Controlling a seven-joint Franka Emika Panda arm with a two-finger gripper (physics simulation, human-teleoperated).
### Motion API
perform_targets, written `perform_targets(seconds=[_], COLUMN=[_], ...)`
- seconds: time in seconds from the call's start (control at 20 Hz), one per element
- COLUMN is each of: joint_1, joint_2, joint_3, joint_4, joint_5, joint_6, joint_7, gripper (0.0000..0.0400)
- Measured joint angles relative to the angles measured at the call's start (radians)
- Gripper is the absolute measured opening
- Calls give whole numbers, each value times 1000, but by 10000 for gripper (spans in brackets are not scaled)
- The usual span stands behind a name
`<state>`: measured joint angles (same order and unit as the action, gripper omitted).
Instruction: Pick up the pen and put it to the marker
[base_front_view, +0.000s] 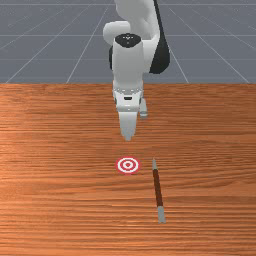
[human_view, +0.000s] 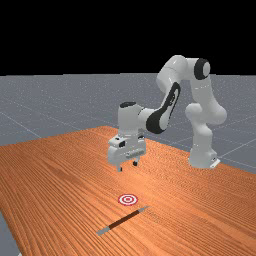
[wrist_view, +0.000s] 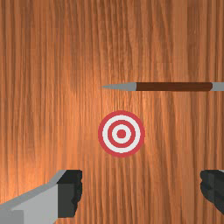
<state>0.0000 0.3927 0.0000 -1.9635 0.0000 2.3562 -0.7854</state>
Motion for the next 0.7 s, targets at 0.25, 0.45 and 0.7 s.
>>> perform_targets(seconds=[0.25,0.45,0.7], joint_1=[0,-1,-6], joint_2=[0,-4,-4], joint_3=[0,-2,3], joint_4=[0,-6,-14], joint_5=[0,1,2], joint_6=[0,2,11], joint_7=[0,5,-22], gripper=[33,5,0])
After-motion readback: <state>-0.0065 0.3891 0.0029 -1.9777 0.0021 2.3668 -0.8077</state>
